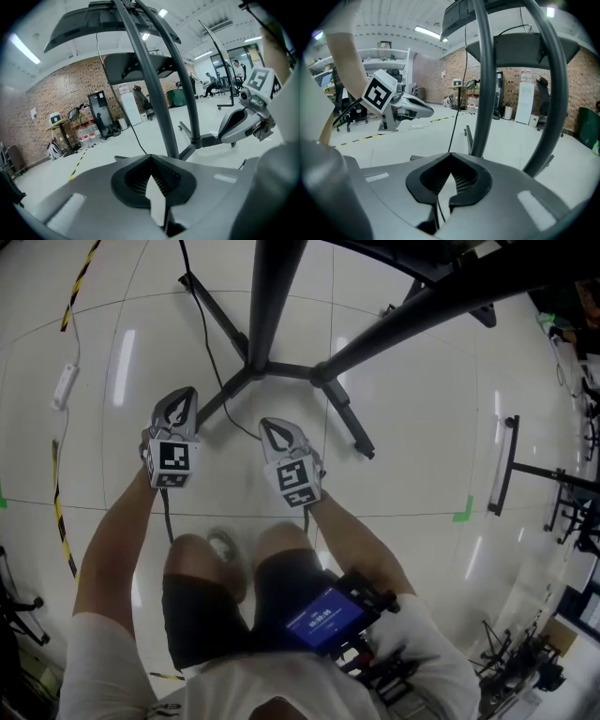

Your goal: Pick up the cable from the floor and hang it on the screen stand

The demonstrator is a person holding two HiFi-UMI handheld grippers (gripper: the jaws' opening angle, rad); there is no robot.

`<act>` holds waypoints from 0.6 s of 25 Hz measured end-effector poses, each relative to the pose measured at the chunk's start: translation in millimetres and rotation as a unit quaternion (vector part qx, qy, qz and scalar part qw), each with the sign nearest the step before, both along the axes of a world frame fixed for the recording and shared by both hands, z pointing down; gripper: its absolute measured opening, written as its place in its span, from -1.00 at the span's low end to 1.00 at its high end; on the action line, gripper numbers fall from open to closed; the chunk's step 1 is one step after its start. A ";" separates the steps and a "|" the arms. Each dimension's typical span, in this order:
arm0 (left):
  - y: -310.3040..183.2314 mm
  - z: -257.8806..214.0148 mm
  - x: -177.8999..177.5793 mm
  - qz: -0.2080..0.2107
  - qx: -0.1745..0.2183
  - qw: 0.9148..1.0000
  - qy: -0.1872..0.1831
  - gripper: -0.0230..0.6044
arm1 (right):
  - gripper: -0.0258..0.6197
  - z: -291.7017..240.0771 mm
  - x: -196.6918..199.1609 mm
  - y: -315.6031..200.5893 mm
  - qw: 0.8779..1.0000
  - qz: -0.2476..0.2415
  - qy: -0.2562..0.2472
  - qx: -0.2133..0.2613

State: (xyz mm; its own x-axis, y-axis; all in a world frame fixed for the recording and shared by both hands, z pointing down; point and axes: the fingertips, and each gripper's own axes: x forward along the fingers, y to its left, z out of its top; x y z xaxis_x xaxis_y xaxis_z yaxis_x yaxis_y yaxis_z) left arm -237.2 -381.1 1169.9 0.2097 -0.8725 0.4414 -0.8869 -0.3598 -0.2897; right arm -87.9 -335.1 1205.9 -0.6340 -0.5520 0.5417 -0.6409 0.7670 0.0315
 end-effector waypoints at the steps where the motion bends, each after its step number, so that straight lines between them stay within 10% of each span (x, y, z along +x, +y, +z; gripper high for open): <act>1: -3.1 15.6 -1.6 0.000 0.002 1.000 0.001 -0.92 | -0.88 17.8 -3.8 -1.6 1.000 -0.004 -0.001 0.001; 15: -20.2 101.8 -11.0 0.021 0.007 1.000 0.008 -0.92 | -0.69 163.3 -61.3 0.7 0.997 -0.064 0.018 -0.028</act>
